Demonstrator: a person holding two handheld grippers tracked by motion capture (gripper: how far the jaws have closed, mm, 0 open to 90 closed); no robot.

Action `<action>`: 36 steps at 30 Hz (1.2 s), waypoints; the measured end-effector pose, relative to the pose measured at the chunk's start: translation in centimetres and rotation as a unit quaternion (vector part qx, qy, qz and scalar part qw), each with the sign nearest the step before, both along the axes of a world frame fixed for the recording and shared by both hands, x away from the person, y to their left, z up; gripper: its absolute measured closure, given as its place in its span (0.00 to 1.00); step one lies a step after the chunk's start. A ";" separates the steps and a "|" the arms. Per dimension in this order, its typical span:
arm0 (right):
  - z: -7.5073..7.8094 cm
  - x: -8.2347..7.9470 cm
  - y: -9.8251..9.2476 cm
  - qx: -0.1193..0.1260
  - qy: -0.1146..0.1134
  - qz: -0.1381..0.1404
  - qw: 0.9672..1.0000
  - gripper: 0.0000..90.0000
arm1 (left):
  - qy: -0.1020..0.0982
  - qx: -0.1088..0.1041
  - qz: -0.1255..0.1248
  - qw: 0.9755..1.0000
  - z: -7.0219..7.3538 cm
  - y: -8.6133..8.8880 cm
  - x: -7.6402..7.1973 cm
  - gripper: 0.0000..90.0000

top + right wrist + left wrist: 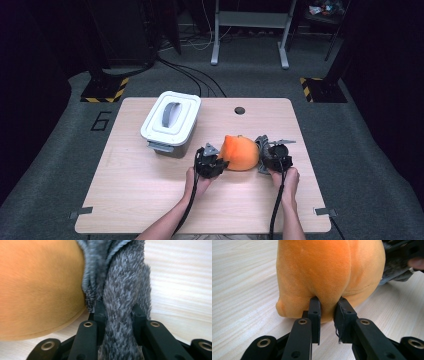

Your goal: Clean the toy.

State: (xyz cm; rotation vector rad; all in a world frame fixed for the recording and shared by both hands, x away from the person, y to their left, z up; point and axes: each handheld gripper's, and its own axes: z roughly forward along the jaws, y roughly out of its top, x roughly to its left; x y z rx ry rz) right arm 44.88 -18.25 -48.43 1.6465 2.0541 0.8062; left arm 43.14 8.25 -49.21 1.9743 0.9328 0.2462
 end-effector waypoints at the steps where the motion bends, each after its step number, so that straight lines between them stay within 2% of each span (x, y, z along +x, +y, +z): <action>1: 0.4 -0.2 -0.2 -0.001 -0.009 0.001 1.000 0.81 | 0.000 0.000 0.000 1.000 0.0 0.0 0.0 0.84; 3: 1.3 -0.8 -0.3 0.003 -0.018 -0.004 1.000 0.81 | 0.000 0.002 -0.001 1.000 0.0 0.0 0.0 0.84; 7: 3.5 -1.9 -0.1 0.011 -0.054 0.005 0.998 0.81 | -0.001 0.003 -0.001 1.000 0.0 0.0 0.0 0.84; 9: 4.8 -2.5 0.5 0.015 -0.076 0.022 0.997 0.81 | -0.002 0.003 -0.001 1.000 0.0 0.0 0.0 0.84; 12: 6.3 -3.2 1.6 0.025 -0.097 0.046 0.994 0.81 | -0.001 0.004 -0.001 1.000 0.1 0.0 0.0 0.84; 17: 7.5 -3.7 3.5 0.024 -0.111 0.080 0.990 0.81 | -0.002 0.006 -0.002 1.000 0.1 -0.1 0.1 0.84; 23: 7.9 -3.6 5.2 0.032 -0.115 0.111 0.987 0.81 | -0.004 0.004 -0.001 1.000 0.1 -0.2 0.1 0.84; 25: 7.8 -3.5 5.7 0.027 -0.115 0.119 0.986 0.81 | -0.002 0.005 -0.001 1.000 0.2 -0.2 0.0 0.84; 29: 7.1 -2.9 6.8 0.013 -0.099 0.134 0.986 0.81 | -0.003 0.009 -0.004 1.000 0.2 -0.3 0.0 0.84; 32: 6.4 -2.5 7.4 -0.003 -0.095 0.129 0.987 0.81 | -0.002 0.007 -0.004 1.000 0.2 -0.3 0.1 0.84; 36: 6.3 -2.4 7.4 -0.020 -0.102 0.120 0.987 0.81 | -0.005 0.007 -0.004 1.000 0.3 -0.3 0.1 0.84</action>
